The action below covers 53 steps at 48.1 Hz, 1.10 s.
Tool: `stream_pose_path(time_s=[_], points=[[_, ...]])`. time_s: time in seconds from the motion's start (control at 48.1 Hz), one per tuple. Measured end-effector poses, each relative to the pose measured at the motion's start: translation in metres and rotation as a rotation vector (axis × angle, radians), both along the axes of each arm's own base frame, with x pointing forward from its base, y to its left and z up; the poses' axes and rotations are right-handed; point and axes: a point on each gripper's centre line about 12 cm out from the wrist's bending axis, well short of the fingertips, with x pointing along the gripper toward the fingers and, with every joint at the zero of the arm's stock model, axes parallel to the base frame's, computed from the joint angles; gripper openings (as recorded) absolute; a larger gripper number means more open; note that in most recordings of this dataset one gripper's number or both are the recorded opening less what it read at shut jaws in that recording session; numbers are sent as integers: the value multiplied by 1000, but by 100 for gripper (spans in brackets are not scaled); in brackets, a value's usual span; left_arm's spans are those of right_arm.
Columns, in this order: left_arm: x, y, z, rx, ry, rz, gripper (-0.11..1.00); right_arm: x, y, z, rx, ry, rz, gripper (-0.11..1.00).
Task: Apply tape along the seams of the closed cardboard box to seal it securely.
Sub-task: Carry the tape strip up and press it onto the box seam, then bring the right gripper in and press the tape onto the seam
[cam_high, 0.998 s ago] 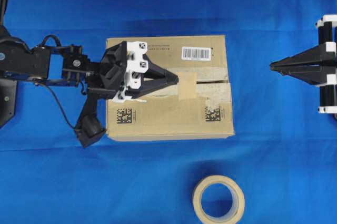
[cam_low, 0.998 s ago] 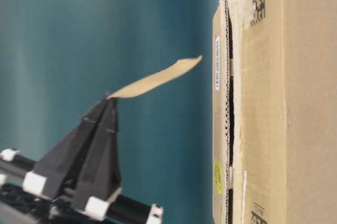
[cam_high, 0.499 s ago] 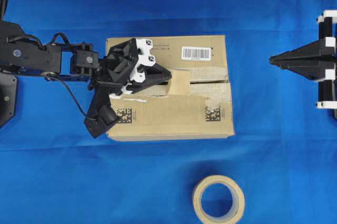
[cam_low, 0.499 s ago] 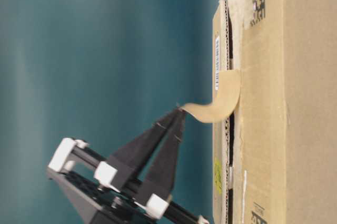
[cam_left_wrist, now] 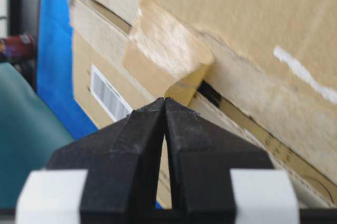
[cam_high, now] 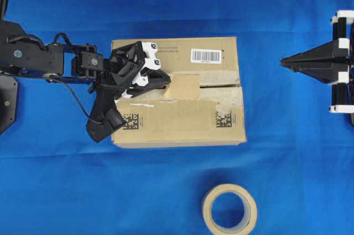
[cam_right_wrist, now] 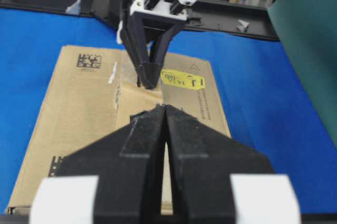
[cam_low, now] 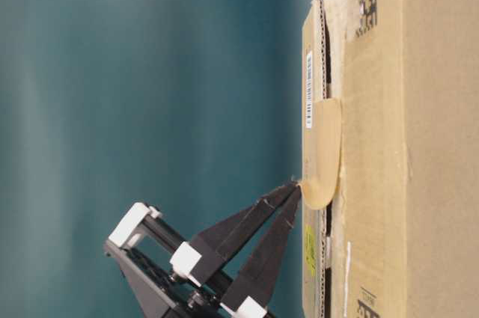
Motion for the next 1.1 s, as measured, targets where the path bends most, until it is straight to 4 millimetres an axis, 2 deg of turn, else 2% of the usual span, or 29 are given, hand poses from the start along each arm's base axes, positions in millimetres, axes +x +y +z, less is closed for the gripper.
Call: stream_pose_path(time_s=[0.416,0.603,0.665,0.832,0.852,1.102], points=[[-3,5,-3,1,34,10,0,6,-2,-6,10,18,-9,1],[-3,5,-3,3,39,8,0,16,-6,-14,28,32,-27,2],[-3,5,-4,6,40,7,0,23,-7,-17,38,35,-34,11],[-3,5,-3,6,39,7,0,51,-11,-18,67,36,-51,55],[-3,5,-4,6,42,7,0,55,-12,-19,70,39,-53,58],[-3,5,-3,5,40,8,0,104,-14,-30,102,101,-56,50]])
